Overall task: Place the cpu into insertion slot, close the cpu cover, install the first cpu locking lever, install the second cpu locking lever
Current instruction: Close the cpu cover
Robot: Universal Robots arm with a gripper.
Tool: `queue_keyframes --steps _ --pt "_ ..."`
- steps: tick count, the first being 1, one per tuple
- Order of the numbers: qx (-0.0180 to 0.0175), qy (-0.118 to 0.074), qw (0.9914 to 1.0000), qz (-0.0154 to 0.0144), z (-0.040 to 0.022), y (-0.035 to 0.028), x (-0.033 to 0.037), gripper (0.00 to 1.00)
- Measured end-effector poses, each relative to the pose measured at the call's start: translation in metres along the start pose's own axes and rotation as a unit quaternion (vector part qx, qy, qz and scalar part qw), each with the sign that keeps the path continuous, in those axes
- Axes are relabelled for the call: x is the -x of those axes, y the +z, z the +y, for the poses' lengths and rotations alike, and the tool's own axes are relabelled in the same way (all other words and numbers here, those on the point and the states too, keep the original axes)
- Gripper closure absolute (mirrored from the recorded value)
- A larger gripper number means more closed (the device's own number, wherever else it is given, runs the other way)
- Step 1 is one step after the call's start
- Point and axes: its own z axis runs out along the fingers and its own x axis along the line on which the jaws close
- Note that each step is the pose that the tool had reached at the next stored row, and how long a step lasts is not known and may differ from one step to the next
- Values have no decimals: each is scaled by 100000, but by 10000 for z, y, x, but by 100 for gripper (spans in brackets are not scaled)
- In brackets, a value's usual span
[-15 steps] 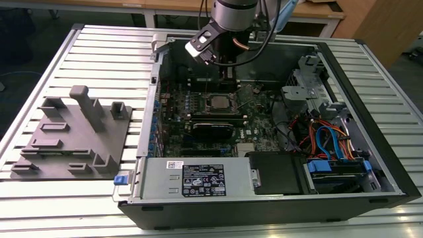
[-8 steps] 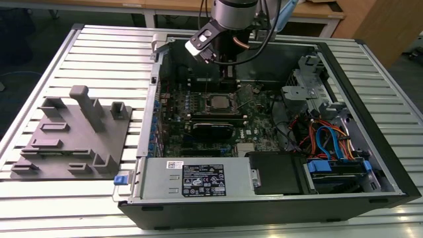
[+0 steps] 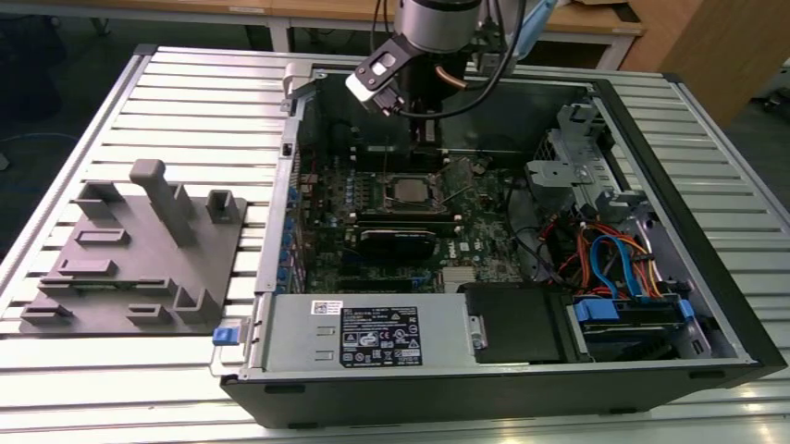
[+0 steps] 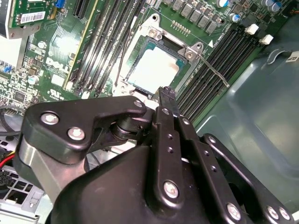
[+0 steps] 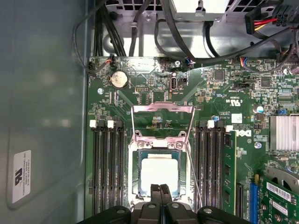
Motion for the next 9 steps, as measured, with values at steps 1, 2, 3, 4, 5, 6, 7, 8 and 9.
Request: queue_keyframes --steps 1,2,3,4,5,6,7,8,9 --pt "1 -1 100000 3 0 -4 0 90" --pt "1 3 100000 2 0 -10 0 90" --pt "4 -1 100000 7 0 -13 0 90" --pt "11 -1 100000 19 0 -12 -1 90" --pt "2 0 100000 3 0 -18 0 90" --pt "1 1 100000 3 0 -23 -1 90" --pt "0 1 100000 0 0 -23 0 90" --pt "1 1 100000 1 0 -23 0 90" --pt "0 0 100000 3 0 -23 0 90"
